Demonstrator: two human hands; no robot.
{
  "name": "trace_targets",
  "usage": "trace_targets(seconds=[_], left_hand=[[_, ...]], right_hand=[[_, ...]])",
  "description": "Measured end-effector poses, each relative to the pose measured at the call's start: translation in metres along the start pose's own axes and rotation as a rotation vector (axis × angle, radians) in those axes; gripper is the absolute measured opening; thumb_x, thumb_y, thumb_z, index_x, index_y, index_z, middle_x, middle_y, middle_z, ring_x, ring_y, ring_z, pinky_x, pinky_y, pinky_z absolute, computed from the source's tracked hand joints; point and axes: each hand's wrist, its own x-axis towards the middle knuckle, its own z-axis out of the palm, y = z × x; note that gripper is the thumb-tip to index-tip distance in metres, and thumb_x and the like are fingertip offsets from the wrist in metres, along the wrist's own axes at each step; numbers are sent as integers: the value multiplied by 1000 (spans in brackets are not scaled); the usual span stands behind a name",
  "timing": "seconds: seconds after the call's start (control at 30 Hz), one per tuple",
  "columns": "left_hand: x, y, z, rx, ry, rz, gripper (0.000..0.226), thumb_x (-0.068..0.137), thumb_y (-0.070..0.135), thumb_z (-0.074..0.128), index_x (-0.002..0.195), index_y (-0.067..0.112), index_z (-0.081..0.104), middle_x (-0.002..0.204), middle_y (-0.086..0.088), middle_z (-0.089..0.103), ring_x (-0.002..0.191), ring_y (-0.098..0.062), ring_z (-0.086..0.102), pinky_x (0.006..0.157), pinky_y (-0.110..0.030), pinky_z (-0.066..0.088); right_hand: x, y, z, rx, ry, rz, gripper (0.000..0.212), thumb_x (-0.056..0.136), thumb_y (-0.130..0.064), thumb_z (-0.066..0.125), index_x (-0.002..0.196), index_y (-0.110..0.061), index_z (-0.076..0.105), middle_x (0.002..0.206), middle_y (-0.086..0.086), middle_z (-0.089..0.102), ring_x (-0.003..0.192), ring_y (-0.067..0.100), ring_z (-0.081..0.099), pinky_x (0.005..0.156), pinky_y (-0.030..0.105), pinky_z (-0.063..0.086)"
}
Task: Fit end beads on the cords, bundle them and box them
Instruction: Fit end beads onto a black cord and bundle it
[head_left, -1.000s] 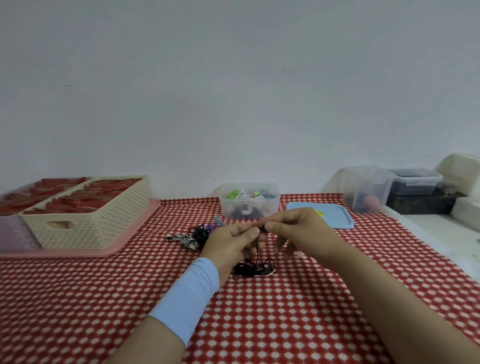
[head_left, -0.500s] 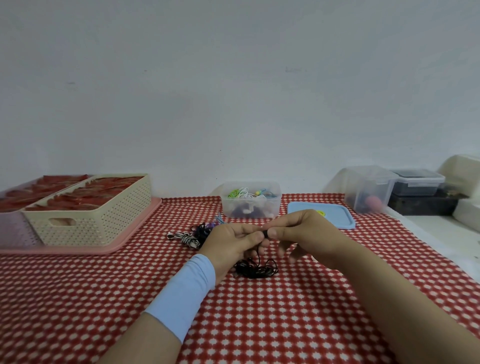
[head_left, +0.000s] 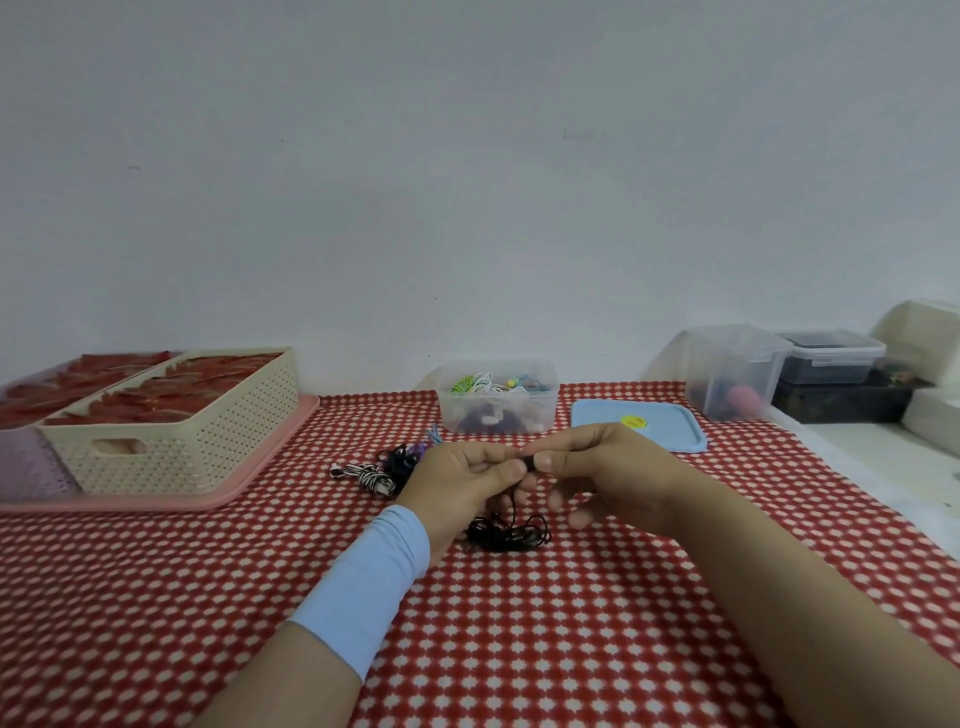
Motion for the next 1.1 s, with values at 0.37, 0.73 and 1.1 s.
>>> trace_targets(seconds=[0.37, 0.73, 1.1], left_hand=[[-3, 1, -4, 119, 8, 15, 13, 89, 3, 68, 94, 13, 74, 83, -8, 77, 74, -13, 71, 67, -20, 54], [-2, 1, -1, 36, -3, -15, 17, 92, 4, 63, 105, 8, 74, 84, -7, 76, 73, -12, 68, 70, -24, 55], [-6, 2, -2, -11, -34, -24, 16, 93, 3, 61, 97, 9, 75, 80, -6, 74, 71, -13, 65, 72, -26, 55]], right_hand=[[1, 1, 2, -24, 16, 30, 15, 92, -8, 69, 100, -14, 81, 87, 11, 77, 63, 18, 67, 46, 27, 55], [-7, -9, 0, -192, 74, -120, 12, 90, -13, 74, 99, -13, 82, 91, 15, 77, 67, 22, 69, 56, 33, 59], [-7, -7, -4, -234, 37, -187, 15, 91, -9, 72, 101, -13, 82, 91, 15, 78, 67, 23, 69, 55, 30, 57]])
